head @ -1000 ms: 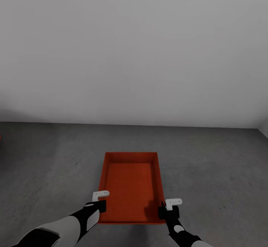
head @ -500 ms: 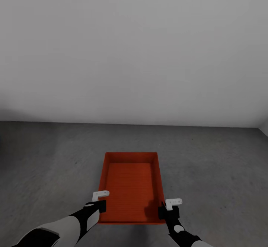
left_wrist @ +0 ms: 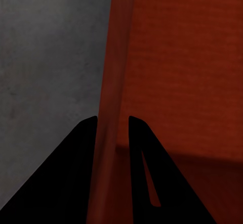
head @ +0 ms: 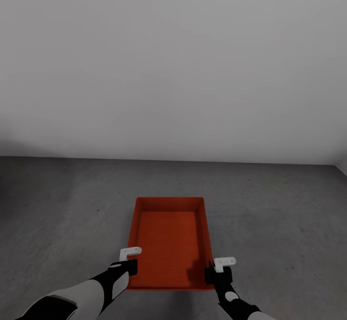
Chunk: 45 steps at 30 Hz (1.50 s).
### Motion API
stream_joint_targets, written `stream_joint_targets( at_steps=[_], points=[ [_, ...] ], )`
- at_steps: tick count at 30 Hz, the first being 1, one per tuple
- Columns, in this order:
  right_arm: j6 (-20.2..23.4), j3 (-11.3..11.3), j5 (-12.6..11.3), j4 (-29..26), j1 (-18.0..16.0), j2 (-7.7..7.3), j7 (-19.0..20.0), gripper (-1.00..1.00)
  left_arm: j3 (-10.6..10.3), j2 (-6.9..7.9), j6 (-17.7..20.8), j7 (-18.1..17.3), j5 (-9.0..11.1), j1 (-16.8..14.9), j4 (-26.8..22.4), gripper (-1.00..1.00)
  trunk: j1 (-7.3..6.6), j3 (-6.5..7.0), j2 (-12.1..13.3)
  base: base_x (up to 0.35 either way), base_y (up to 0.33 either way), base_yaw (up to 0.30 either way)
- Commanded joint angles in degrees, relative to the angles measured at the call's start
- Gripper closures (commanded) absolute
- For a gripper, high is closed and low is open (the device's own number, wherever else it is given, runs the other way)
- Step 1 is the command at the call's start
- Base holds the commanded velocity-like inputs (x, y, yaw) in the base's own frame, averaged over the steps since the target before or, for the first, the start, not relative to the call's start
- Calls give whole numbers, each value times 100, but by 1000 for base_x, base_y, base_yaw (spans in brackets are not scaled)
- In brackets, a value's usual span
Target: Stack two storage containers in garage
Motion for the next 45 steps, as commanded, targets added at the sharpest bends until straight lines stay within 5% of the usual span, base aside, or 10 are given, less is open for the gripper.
stream_joint_targets(
  at_steps=[1,11,31,45],
  points=[
    [-17,7,-44,9,-1,0,-70,100,341,-2,-5,45,27,-6,-6,100,0,-4,-2,0,0,0],
    [-14,7,-44,9,-1,0,-70,100,342,-2,-5,45,29,-6,-6,100,0,-4,-2,0,0,0],
    [-16,7,-44,9,-1,0,-70,100,343,-2,-4,45,34,-6,-6,100,263,-219,-484,0,0,0],
    [-10,7,-45,9,-1,0,-70,100,343,-2,-5,45,34,-6,-6,100,263,-219,-484,0,0,0]
  ],
)
